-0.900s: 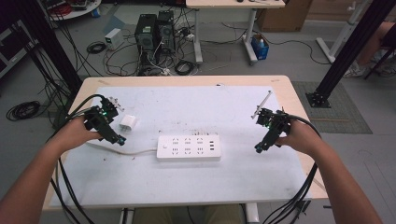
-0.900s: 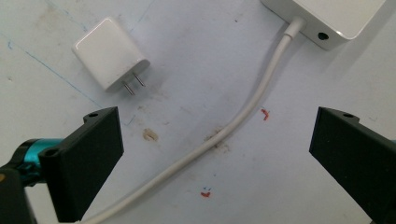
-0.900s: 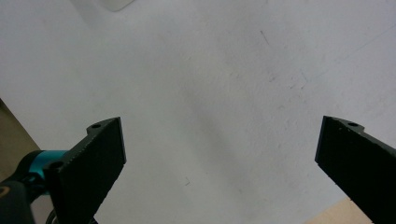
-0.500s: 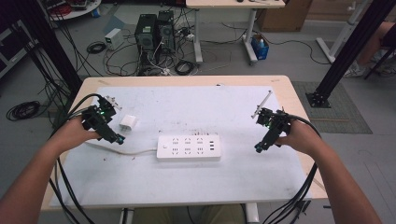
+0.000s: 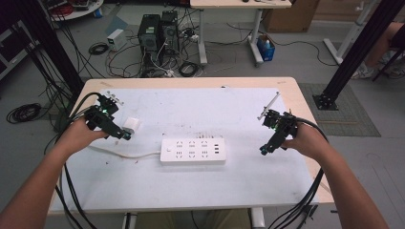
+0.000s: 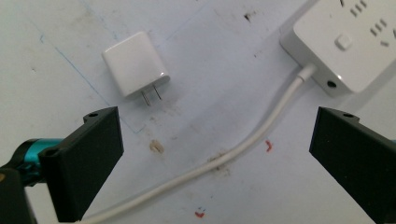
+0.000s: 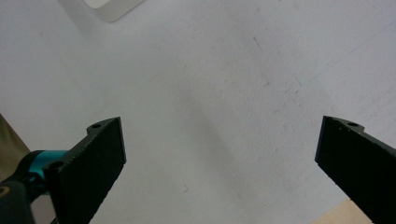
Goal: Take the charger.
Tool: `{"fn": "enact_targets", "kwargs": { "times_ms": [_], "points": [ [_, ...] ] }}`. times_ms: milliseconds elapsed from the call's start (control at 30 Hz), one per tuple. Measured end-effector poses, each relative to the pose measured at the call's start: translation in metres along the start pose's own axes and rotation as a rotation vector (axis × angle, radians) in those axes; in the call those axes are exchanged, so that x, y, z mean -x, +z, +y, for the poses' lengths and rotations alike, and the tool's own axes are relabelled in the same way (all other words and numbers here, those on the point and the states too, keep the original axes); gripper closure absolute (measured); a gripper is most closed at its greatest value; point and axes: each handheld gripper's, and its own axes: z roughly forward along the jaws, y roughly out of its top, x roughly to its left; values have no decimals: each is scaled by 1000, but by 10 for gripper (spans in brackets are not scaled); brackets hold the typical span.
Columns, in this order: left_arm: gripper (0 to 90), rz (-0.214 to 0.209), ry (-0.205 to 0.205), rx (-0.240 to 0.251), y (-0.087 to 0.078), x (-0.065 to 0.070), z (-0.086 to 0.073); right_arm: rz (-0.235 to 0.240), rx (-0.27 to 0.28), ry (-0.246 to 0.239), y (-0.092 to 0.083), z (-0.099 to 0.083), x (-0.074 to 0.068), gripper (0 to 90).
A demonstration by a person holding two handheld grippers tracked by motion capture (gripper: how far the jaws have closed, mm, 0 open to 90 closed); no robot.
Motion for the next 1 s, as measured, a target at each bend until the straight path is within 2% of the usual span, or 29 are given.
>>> {"fn": "enact_targets", "kwargs": {
  "times_ms": [100, 133, 200, 300, 333, 400, 500, 533, 633, 867, 1000],
  "points": [
    [28, 44, -17, -24, 6, -2, 3, 2, -1, 6, 1, 0, -1, 11],
    [28, 44, -17, -24, 6, -2, 3, 2, -1, 6, 1, 0, -1, 11],
    [28, 72, -53, -15, 11, -5, 6, -3, 6, 7, 2, 1, -1, 11],
    [28, 86, -74, -4, 13, -7, 9, -6, 8, 10, 2, 0, -1, 11],
    [28, 96, -98, 11, 16, -9, 11, -6, 10, 10, 1, 0, 0, 11],
    [28, 106, -120, 22, 17, -11, 14, -5, 12, 19, 1, 0, 0, 11],
    [28, 113, -154, 35, 22, -16, 17, -5, 8, 24, 1, 0, 1, 11],
    [28, 113, -154, 35, 22, -16, 17, -7, 7, 19, 2, 0, 1, 11],
    [28, 128, -196, 31, 30, -22, 19, -9, 9, 16, 2, 1, 0, 11],
    [28, 124, -241, 35, 47, -28, 22, -5, 5, 14, 4, 3, 1, 11],
    [29, 116, -250, 26, 60, -32, 25, -4, 4, 18, 3, 4, 1, 11]
  ]
}}
